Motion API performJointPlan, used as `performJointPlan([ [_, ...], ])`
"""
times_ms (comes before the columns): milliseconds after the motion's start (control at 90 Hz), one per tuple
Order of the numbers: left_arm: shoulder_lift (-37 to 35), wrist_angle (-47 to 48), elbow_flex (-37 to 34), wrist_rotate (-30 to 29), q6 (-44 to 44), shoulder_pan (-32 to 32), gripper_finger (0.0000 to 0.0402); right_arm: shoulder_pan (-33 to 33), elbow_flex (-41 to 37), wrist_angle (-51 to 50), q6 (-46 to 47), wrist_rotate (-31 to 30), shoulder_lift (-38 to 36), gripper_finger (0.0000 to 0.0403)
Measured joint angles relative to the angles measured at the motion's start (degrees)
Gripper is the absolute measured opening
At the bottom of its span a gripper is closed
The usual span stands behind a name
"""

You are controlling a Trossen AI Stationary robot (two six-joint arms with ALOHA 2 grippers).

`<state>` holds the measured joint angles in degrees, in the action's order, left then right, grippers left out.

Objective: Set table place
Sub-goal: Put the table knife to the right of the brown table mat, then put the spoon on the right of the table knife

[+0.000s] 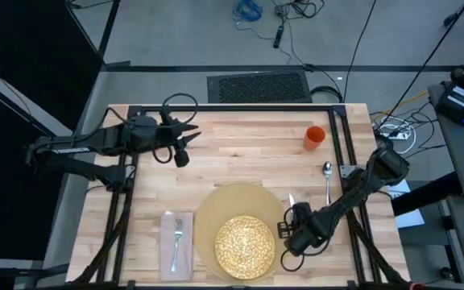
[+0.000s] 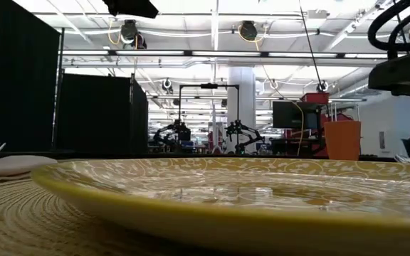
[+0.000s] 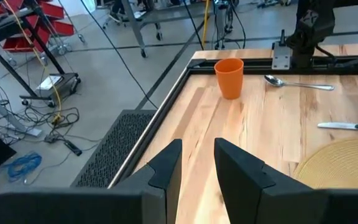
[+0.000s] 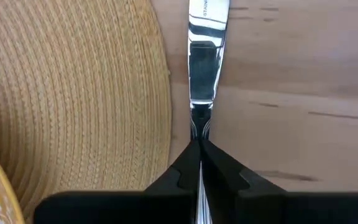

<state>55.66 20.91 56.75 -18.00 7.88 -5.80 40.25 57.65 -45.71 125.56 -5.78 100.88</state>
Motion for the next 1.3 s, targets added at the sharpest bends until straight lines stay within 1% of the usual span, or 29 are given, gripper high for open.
performJointPlan([
  [411,-1.82,0.46,-0.04,-0.01,0.02,1.81,0.0081,0.15,1.20,0.12,-0.50,2.05,0.07,0.0000],
  [478,-2.20,0.56,-0.04,-0.02,0.02,1.81,0.0081,0.13,2.24,-1.75,-2.04,2.30,-0.05,0.0000],
  [689,-3.08,0.64,-0.04,-0.07,0.02,1.81,0.0081,-0.11,7.60,-12.36,-3.49,1.73,-1.14,0.0000],
  [800,-3.09,0.77,-0.04,-0.07,0.04,1.79,0.0081,-0.11,10.26,-14.78,-4.71,1.65,-1.18,0.0004],
  [956,-3.23,0.61,-0.04,-0.09,0.07,1.79,0.0081,-0.28,12.38,-19.26,-7.91,1.47,-1.22,0.0034],
  [1078,-3.23,0.63,-0.04,-0.11,0.07,1.79,0.0081,-1.50,11.79,-33.06,-11.60,-0.21,-1.25,0.0069],
  [1178,-3.23,0.64,-0.04,-0.11,0.07,1.79,0.0081,-3.82,10.12,-43.22,-9.95,-0.10,-1.58,0.0095],
  [1233,-3.23,0.65,-0.04,-0.13,0.07,1.79,0.0081,-5.84,8.52,-44.41,-10.03,0.33,-2.85,0.0110],
  [1300,-3.23,0.52,-0.04,-0.16,0.03,1.79,0.0081,-8.54,5.67,-41.52,-13.94,0.09,-5.15,0.0126],
])
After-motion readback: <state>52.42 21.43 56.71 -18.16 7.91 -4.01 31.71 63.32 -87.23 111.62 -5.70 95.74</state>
